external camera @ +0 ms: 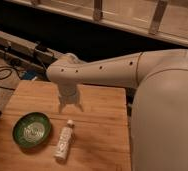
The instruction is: Place the bottle in the ceramic bowl
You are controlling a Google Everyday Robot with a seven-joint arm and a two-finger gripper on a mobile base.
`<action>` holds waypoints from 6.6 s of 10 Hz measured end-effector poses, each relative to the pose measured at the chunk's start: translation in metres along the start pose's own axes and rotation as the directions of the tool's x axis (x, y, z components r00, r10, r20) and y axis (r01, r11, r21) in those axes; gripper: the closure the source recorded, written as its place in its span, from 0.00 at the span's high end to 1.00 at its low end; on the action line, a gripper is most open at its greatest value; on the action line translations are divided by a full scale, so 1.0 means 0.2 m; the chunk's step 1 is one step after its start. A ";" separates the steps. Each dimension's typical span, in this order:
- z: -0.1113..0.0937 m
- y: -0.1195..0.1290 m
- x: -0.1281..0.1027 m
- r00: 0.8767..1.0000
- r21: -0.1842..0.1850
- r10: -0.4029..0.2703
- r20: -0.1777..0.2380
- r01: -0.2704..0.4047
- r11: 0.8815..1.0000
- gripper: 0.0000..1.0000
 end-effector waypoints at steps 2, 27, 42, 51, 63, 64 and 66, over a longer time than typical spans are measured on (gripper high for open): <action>0.00 0.00 0.00 1.000 0.000 0.000 0.000 0.000 1.000 0.65; 0.16 0.05 0.05 1.000 -0.023 -0.022 -0.011 0.022 0.999 0.65; 0.62 0.24 0.15 0.970 -0.080 -0.069 -0.232 0.051 0.995 0.65; 0.75 0.24 0.17 0.953 -0.070 -0.070 -0.296 0.052 0.996 0.23; 0.05 0.41 -0.09 0.983 -0.046 -0.182 -0.004 0.182 0.982 0.00; 0.04 0.48 -0.11 0.977 -0.044 -0.211 0.008 0.212 0.976 0.00; 0.03 0.63 -0.15 0.960 -0.045 -0.279 0.025 0.279 0.959 0.00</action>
